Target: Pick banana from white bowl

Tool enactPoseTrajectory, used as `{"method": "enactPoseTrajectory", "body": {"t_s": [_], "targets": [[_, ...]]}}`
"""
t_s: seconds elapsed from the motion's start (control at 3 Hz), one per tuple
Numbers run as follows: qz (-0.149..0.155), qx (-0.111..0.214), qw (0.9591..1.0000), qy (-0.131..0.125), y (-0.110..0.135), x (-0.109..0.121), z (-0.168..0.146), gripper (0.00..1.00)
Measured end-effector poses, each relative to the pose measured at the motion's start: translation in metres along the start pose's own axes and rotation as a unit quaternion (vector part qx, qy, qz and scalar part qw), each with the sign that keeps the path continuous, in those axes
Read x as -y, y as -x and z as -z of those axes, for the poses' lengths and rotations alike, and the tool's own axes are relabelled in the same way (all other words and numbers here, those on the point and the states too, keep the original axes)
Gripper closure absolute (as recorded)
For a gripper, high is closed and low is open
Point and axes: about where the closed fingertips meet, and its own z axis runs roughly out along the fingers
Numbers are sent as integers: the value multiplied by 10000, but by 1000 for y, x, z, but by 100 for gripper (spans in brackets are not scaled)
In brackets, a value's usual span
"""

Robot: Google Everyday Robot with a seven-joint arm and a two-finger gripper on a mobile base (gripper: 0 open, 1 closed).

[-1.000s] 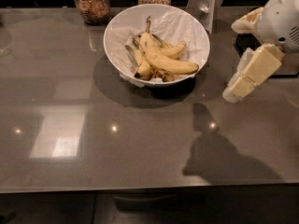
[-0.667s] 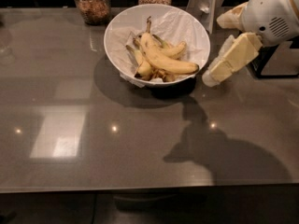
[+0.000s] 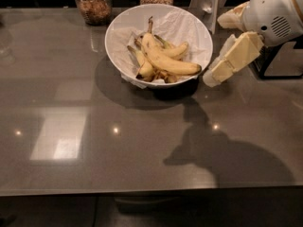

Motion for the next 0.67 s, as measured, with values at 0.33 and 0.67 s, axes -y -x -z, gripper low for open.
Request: {"method": "enactPoseTrajectory", "body": {"t_s": [0.33,0.67], "targets": [[118,149,9997,-128,17,7,-13,0],[161,294,9990,-297,35,17,-37,0]]}}
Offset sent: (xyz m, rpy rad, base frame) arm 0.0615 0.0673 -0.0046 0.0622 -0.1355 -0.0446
